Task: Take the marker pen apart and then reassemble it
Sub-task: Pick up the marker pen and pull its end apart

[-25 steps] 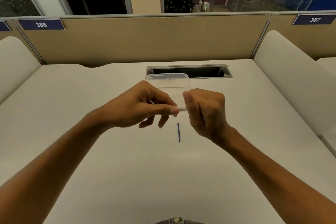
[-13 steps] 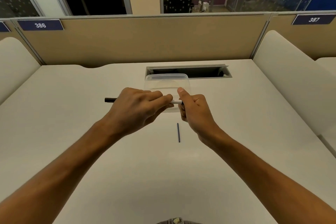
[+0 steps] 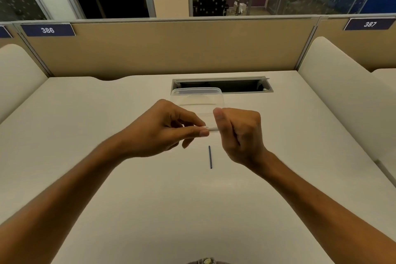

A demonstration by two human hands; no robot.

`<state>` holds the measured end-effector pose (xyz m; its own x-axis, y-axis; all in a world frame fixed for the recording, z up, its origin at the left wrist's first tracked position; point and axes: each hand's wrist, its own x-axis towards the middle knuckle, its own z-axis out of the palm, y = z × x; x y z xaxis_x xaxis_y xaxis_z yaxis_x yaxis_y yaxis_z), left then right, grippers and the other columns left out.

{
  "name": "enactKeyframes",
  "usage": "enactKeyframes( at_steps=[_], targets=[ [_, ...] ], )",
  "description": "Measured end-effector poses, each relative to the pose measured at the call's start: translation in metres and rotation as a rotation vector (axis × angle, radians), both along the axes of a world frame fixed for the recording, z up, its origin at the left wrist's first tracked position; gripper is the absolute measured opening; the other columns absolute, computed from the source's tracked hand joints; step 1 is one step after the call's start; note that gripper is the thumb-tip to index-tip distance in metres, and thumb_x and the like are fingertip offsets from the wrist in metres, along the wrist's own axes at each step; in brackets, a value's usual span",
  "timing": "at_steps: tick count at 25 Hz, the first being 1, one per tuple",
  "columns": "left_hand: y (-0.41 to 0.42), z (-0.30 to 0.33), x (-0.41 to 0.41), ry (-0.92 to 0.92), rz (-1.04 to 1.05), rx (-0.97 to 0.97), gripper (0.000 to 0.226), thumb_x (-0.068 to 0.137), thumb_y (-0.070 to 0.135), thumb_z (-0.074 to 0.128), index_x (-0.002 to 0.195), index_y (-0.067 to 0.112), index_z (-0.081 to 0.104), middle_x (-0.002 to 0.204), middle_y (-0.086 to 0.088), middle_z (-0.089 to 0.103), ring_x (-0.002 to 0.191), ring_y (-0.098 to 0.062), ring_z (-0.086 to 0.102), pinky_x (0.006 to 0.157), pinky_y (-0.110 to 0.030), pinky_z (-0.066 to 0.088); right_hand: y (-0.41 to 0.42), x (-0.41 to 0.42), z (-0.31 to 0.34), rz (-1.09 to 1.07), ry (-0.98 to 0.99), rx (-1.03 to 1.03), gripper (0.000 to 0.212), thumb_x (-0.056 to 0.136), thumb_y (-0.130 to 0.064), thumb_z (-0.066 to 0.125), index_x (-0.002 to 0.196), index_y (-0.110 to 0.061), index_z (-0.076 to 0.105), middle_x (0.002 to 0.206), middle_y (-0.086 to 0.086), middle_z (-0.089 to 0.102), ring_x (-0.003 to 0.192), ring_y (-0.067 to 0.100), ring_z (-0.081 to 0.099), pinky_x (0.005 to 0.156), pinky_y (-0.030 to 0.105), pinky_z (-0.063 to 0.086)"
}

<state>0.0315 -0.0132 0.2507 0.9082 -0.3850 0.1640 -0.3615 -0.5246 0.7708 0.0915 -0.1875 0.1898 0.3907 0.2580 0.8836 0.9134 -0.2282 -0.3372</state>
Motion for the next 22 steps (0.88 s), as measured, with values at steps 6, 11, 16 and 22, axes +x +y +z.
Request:
enactKeyframes(
  at_steps=[6,11,16,22],
  targets=[
    [-0.001,-0.005,-0.004,-0.816,0.137,0.641,0.016,0.088,0.021,0.068,0.095,0.007,0.073,0.067,-0.005,0.068,0.046,-0.022,0.055,0.042,-0.026,0.044,0.005,-0.001,0.008,0.154,0.939,0.213,0.057,0.098,-0.039,0.042,0.045,-0.018,0.037,0.039,-0.01,0.033,0.037,0.006,0.033,0.04,0.019,0.03],
    [-0.004,-0.007,-0.005,-0.894,0.12,0.745,0.016,0.082,0.015,0.074,0.093,0.003,0.072,0.06,-0.009,0.062,0.04,-0.022,0.048,0.047,-0.02,0.03,0.008,-0.007,0.016,0.203,1.115,0.157,0.068,0.099,-0.041,0.039,0.033,-0.029,0.041,0.038,-0.011,0.034,0.036,0.005,0.034,0.039,0.014,0.032],
    [-0.003,-0.007,-0.004,-0.897,0.108,0.693,0.019,0.087,0.017,0.069,0.097,0.002,0.072,0.062,-0.01,0.065,0.041,-0.025,0.052,0.04,-0.027,0.045,0.01,-0.008,0.015,0.079,0.943,0.159,0.064,0.096,-0.04,0.045,0.052,0.007,0.046,0.042,-0.001,0.037,0.04,0.011,0.036,0.042,0.022,0.032],
    [-0.001,0.01,-0.005,-0.079,-0.02,0.066,0.025,0.093,0.031,0.058,0.088,0.012,0.074,0.06,0.006,0.068,0.039,-0.016,0.054,0.043,-0.023,0.044,0.0,-0.01,0.018,0.148,0.28,0.052,0.058,0.1,-0.031,0.041,0.045,-0.014,0.043,0.039,-0.006,0.037,0.038,0.003,0.028,0.043,0.015,0.026]
  ],
)
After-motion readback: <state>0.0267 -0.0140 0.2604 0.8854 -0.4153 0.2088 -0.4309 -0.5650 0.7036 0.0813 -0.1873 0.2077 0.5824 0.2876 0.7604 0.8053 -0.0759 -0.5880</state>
